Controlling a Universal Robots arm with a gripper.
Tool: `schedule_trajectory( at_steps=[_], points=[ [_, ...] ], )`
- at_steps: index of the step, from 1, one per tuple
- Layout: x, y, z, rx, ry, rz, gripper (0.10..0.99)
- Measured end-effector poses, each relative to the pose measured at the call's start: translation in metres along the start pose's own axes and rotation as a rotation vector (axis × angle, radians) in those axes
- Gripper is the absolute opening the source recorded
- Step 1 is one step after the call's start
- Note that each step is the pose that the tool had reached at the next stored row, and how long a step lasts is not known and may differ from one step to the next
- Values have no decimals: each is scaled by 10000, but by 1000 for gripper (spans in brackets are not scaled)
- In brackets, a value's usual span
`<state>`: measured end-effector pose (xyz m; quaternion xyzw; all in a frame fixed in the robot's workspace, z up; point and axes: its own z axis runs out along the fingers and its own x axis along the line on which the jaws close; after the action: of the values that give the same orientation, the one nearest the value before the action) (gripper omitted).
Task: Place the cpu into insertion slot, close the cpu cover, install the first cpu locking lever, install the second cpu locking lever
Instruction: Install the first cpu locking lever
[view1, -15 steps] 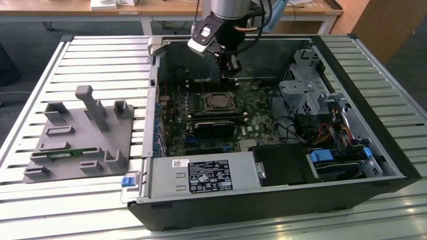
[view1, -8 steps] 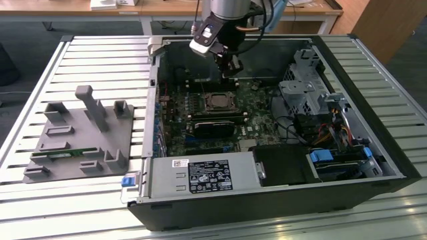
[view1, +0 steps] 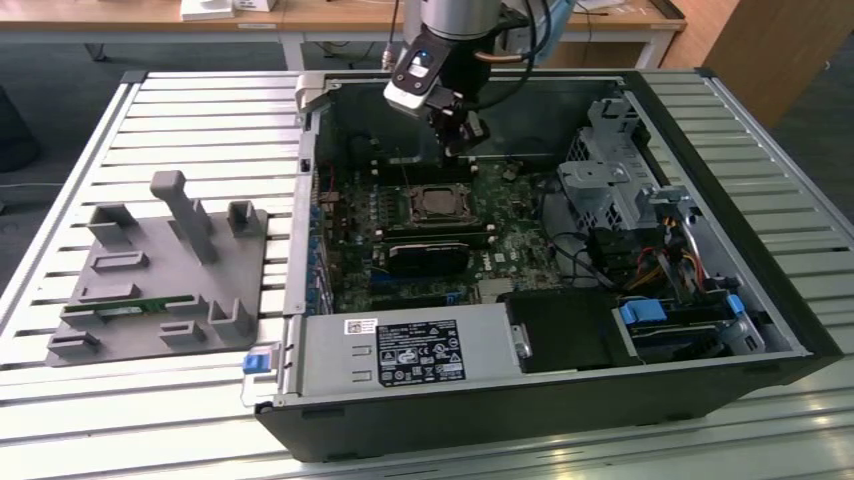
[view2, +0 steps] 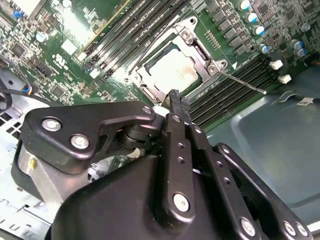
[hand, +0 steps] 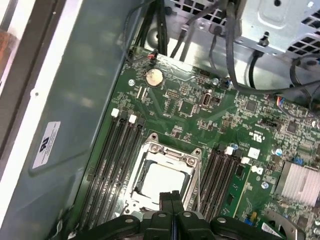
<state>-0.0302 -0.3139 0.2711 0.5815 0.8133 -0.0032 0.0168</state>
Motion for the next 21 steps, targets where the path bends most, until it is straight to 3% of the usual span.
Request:
schedule_trajectory(
  at_steps=[8, 21],
  points=[
    [0, 0, 0, -22, 10, -704, 106],
    [0, 0, 0, -42, 19, -1350, 106]
  ],
)
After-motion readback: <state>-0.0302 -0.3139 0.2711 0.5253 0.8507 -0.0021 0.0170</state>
